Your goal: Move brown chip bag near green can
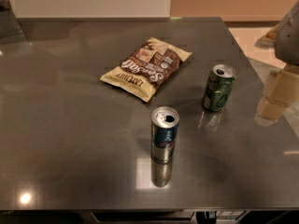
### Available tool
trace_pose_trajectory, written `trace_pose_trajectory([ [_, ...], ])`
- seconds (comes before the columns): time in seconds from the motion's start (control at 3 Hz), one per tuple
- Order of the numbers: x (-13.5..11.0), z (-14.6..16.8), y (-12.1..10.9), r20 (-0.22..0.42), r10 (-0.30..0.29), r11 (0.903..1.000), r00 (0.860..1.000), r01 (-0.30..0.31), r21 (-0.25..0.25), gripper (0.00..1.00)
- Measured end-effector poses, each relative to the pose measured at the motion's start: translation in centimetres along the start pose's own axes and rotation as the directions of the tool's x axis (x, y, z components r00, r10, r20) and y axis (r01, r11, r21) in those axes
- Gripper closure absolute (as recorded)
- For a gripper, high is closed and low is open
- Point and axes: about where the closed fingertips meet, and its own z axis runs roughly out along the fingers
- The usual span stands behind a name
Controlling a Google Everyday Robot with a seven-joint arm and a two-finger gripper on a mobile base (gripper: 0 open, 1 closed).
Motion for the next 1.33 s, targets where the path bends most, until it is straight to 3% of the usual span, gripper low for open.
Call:
trace_pose_trajectory([
  [0.33,-0.3,-0.2,-0.2,0.002,-0.007,0.9999,1.000,0.007,0.009,0.00],
  [0.67,-2.6,-0.5,-1.9,0.021,-0.049,0.9984,0.999,0.049,0.028,0.00],
  [1.33,-9.3,2.0,-5.6,0.068,-0.160,0.9866,0.985,0.157,0.044,0.00],
])
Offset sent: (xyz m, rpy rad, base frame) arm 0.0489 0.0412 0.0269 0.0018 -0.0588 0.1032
